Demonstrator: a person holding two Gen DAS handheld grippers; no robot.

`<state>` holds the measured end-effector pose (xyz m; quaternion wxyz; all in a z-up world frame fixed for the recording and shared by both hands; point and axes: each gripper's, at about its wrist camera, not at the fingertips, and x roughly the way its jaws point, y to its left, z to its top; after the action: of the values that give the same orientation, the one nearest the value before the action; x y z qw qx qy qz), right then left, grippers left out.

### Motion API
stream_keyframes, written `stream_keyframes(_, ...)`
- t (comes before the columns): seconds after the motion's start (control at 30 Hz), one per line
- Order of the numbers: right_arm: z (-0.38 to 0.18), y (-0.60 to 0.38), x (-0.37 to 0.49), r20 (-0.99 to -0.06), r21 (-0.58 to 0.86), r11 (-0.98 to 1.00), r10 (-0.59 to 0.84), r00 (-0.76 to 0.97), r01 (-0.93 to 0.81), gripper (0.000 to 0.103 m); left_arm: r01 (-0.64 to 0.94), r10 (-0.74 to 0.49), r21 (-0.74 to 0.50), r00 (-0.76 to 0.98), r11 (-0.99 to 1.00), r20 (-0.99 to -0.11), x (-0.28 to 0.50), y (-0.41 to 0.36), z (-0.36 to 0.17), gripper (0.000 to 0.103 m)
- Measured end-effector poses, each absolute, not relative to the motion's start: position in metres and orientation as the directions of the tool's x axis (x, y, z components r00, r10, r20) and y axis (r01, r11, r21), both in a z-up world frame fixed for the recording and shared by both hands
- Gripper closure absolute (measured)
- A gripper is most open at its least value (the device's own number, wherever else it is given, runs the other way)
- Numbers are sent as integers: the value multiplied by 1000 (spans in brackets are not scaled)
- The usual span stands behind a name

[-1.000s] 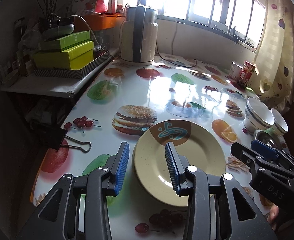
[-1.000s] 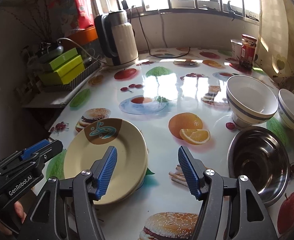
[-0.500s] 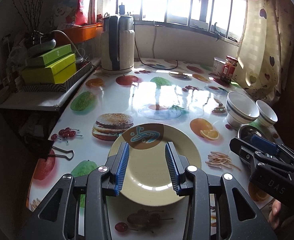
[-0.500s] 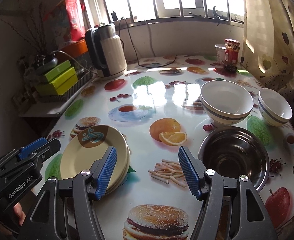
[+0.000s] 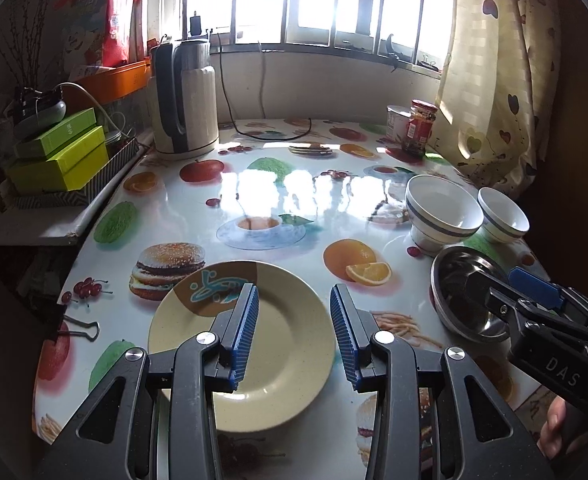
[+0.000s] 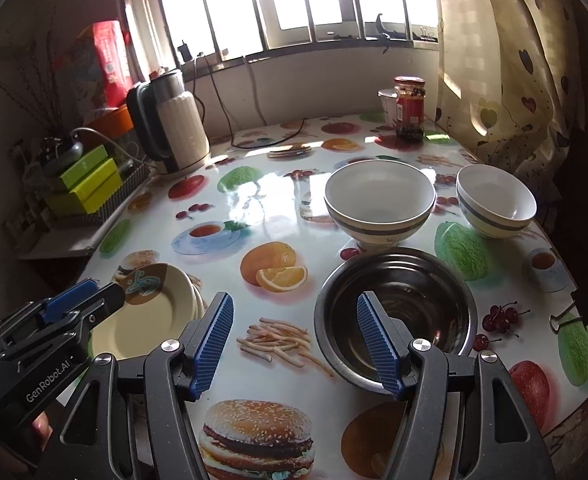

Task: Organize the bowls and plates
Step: 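Move both open tools toward the white striped bowls beside the steel basin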

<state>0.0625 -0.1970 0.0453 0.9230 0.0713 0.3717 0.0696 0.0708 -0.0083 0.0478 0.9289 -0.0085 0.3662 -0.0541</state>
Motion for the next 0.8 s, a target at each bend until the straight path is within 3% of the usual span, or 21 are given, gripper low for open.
stream_keyframes(0.07,47,-205,63,-673,188,980,171,720,-57,33,104,-111,-51,721,993,-684,74,-15,49,64)
stream_keyframes(0.8,57,-265,103,-686,217,975,118,718,47,33,194,-169,-46,690,980,-704,137,-74,64,64)
